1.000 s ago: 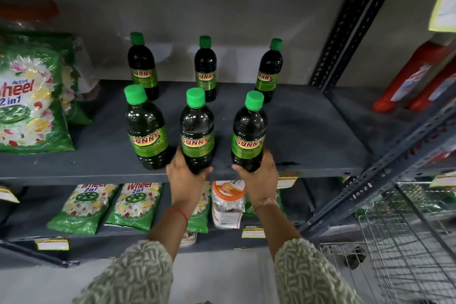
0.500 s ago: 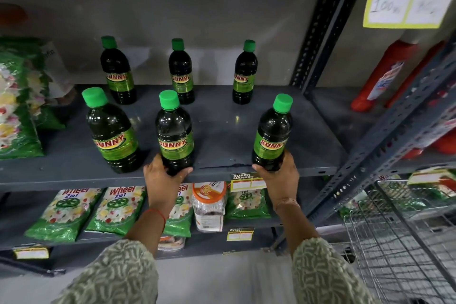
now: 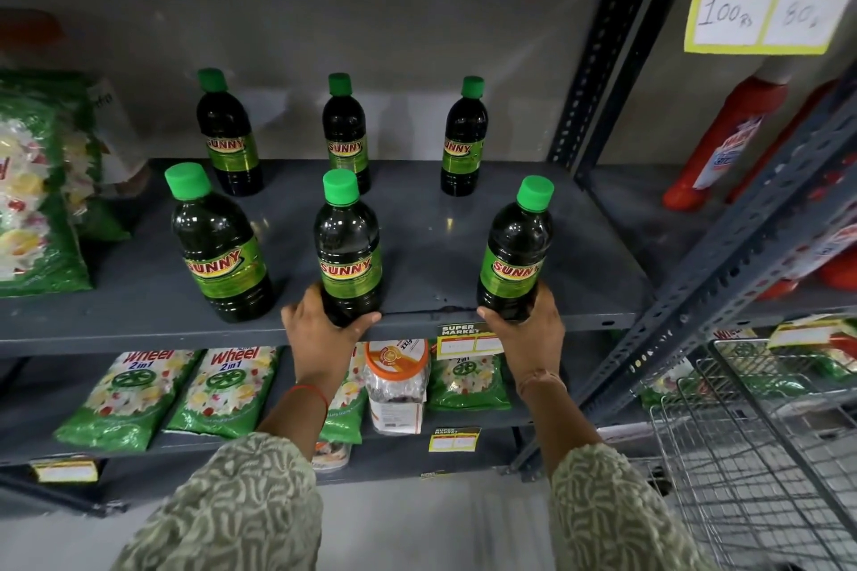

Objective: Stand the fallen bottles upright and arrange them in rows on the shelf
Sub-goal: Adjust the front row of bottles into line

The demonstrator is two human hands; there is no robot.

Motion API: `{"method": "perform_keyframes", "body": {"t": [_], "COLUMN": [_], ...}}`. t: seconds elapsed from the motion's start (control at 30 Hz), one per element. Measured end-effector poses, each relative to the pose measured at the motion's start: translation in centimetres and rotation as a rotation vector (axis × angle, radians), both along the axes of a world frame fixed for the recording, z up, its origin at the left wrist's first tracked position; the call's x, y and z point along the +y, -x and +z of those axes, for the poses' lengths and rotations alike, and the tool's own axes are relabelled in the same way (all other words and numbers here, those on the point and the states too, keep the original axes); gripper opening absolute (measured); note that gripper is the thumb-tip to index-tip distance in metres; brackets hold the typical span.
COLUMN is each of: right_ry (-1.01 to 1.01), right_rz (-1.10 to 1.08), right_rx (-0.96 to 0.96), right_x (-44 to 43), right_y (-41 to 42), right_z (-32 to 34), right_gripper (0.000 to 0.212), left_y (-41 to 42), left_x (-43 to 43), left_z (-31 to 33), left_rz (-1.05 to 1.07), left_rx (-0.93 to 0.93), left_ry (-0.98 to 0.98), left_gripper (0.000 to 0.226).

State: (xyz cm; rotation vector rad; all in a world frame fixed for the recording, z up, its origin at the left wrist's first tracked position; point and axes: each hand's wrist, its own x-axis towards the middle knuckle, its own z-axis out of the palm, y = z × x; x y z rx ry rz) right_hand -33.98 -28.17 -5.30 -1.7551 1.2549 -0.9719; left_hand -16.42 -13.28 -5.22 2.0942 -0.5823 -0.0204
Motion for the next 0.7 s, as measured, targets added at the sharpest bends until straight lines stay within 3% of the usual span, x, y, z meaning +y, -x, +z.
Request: {"method": "perform_keyframes", "body": {"t": [0.2,0.27,0.4,0.47,0.6,0.7], "right_ry": [-0.066,-0.014,0.106,0.027,-0.12,-0.115], "right_rz": [-0.026,-0.074,0.148,0.296,0.423,0.417], "right_rx": [-0.095,-0.097,0.0,0.03,0.019,0.078], "right_x": [2.4,5.8,11.3,11.4,9.6,8.7], "right_y": [0.3,0.4,-2.3,-4.9,-9.5,-11.5], "right_z": [-0.6,-1.1,-1.5,-0.4,0.8,0.8], "right_gripper": [0.098,0.092,0.088,0.09,0.111,0.104], "left_y": [0.1,0.1,-1.0,-2.7,-6.3,-7.8], "left_x": [0.8,2.4,6.5,7.5,7.2,6.8], "left_z": [0.4,0.2,-0.7,-0.3,0.8,0.4], "left_rz": [-0.054,-0.038,0.157,0.23,0.162,0.137], "left_rx": [0.029,0.048,-0.035,-0.037,0.047,0.06], "left_ry": [0.038,0.102,0.25,0.235,0.138,0.134], "left_gripper": [0.078,0.078,0.104,0.109,0.107,0.092]}}
